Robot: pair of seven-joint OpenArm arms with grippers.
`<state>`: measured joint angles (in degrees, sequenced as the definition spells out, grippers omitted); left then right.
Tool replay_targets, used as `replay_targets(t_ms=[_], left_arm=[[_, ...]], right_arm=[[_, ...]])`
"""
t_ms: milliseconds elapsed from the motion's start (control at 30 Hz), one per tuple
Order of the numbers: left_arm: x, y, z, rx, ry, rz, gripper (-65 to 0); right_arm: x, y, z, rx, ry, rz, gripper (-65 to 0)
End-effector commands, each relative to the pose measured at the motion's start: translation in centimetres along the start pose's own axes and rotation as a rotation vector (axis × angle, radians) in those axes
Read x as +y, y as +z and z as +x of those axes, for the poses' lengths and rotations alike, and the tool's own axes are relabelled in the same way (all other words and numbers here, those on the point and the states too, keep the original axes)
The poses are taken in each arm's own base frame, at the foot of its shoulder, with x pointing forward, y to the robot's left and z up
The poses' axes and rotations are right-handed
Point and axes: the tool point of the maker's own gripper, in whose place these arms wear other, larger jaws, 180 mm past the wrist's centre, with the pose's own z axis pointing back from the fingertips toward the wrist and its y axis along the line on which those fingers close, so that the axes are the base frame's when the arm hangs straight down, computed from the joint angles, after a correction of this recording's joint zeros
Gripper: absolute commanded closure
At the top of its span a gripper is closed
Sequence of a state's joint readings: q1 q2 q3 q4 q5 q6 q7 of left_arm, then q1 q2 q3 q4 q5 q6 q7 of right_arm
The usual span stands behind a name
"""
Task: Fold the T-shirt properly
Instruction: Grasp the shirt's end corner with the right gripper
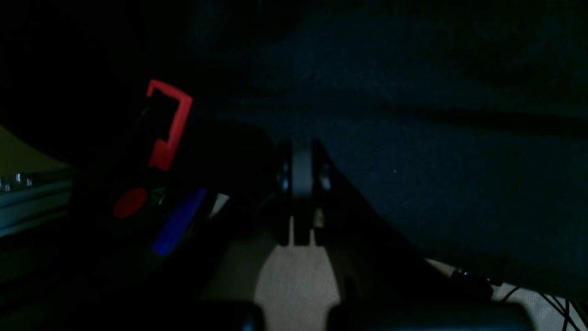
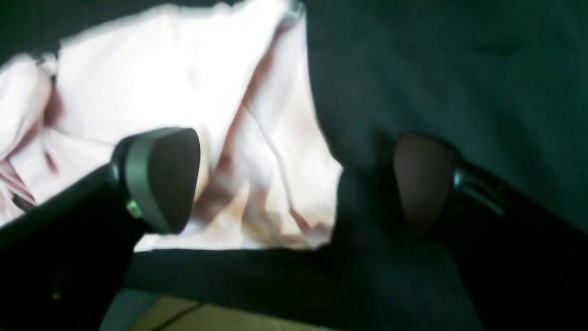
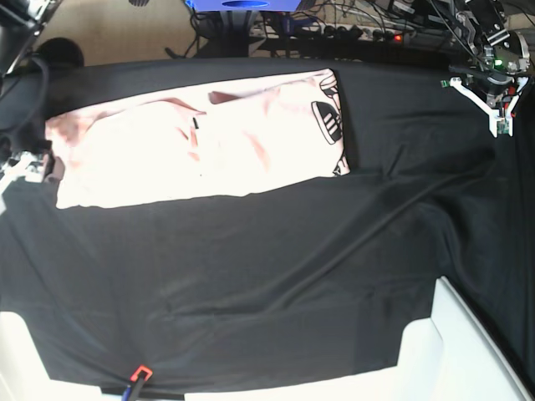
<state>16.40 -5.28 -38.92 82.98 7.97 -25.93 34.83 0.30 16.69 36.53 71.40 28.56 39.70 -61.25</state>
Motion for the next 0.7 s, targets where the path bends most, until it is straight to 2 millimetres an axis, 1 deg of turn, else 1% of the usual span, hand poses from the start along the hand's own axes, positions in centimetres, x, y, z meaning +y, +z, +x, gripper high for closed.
replay_targets(t_ms=[0,67,133,267,333,467,533,667], left_arm=[[1.1,0.3,0.7,-0.026,-0.012,0.023,0.0],[1.1,0.3,0.7,-0.026,-0.012,0.023,0.0],[1.1,0.3,0.6,-0.024,-0.012,0.023,0.0],[1.1,0.3,0.6,-0.024,-0.012,0.023,0.0],[1.1,0.3,0.6,-0.023,-0.013,0.023,0.0],[1.6,0.4,0.6,-0.023,-0.023,0.031,0.0],[1.7,0.5,0.1,-0.013,-0.028,0.032,0.0],[2.2,0.5,0.1,-0.012,-0.038,0.040,0.0]], right_arm=[[-0.8,0.5,1.5,-0.038,0.004,-0.006,-65.0],[-1.7,0.1,1.3,-0.026,-0.023,-0.004,-65.0],[-2.0,-0.3,1.1,-0.010,-0.051,0.007,-65.0],[-1.8,-1.4,0.8,0.011,-0.101,0.040,-65.0],[-1.1,-1.5,0.9,0.016,-0.127,0.082,-65.0],[0.9,-1.2,1.8,-0.033,-0.190,0.200,-65.0],[1.0,-0.7,2.0,-0.052,-0.207,0.230,-65.0],[0.9,0.6,3.2,-0.135,-0.252,0.292,-65.0]])
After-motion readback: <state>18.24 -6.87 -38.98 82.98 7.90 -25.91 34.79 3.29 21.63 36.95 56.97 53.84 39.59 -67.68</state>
